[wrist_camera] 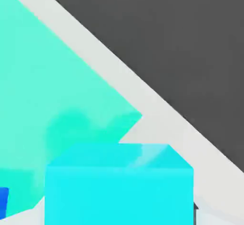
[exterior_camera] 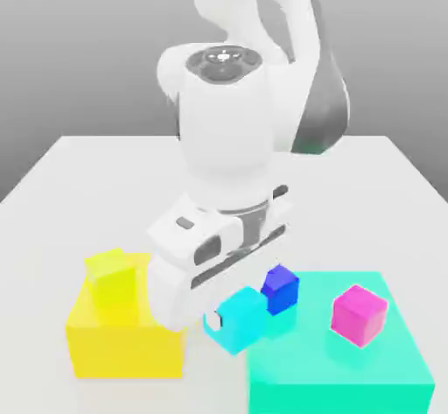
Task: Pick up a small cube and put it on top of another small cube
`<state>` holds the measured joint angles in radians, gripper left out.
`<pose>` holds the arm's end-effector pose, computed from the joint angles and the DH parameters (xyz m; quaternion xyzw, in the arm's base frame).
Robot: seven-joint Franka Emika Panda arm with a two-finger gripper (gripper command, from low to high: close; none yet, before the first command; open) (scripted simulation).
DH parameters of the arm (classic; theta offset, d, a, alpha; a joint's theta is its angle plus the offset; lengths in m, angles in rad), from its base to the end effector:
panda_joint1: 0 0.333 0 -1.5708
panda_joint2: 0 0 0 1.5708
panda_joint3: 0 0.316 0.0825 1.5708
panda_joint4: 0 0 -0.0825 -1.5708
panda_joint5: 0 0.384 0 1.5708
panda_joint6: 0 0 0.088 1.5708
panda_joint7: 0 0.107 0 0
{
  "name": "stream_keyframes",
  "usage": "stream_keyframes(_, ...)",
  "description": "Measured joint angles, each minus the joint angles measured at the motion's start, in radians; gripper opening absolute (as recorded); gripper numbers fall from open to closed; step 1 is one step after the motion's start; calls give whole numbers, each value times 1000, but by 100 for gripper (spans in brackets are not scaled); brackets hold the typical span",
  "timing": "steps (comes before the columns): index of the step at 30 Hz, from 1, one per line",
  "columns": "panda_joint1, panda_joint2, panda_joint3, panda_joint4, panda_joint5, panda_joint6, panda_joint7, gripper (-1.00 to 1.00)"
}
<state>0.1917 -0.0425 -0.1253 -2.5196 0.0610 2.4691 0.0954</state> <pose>0.4569 0.0305 0.2929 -0.9990 0.0384 0.0060 0.0211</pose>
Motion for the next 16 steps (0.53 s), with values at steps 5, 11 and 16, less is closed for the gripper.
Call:
stream_keyframes(5,8,-181,57,-109,-39,-68,182,-100)
stream_keyframes(11,6,-245,118,-215,-57,-24,311,-100)
stream_keyframes(16,5,-165,121,-244,-59,86,315,100)
